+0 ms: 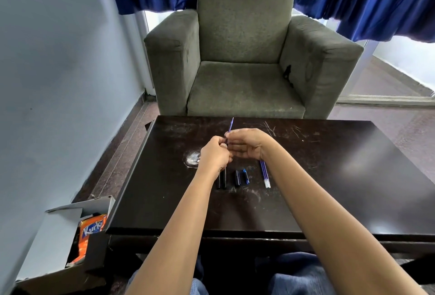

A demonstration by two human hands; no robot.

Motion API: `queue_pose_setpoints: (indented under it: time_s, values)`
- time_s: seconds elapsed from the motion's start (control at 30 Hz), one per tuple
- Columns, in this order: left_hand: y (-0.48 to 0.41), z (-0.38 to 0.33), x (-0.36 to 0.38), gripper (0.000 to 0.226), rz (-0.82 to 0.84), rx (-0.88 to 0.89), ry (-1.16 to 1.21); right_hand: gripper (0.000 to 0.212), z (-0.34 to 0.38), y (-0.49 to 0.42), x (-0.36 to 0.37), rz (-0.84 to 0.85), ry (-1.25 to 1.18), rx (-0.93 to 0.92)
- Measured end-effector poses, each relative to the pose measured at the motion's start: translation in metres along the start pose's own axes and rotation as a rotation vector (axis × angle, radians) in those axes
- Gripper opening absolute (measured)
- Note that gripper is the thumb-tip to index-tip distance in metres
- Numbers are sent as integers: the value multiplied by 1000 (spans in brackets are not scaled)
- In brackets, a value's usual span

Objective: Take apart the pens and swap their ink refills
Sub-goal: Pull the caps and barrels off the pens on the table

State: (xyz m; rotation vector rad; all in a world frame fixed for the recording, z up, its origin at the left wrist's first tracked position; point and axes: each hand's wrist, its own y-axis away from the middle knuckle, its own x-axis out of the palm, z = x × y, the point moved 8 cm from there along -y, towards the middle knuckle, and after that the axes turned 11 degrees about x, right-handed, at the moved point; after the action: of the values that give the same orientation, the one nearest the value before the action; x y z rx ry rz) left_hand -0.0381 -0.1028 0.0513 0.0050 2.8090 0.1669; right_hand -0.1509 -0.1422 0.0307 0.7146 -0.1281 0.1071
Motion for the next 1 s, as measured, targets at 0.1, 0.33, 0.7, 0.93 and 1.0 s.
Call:
queue_pose_setpoints:
  time_s: [0.1, 0.33, 0.7, 0.93, 1.0]
  values:
    - [-3, 2, -5, 22, -25, -25, -34, 18, 23, -19, -9, -54, -151, -21]
    - [-11, 5, -12, 30, -36, -38, -96, 16, 58, -60, -38, -595, 725, -388]
    - [-17, 3, -15, 31, -46, -4, -146, 20, 24, -106, -19, -619, 1121, -412]
    - [-17, 4, -11, 30, -45, -1, -153, 18, 15, -111, -20, -623, 1083, -393]
    - [-18, 5, -10, 30, -45, 0, -148, 18, 15, -110, -20, -623, 1070, -395]
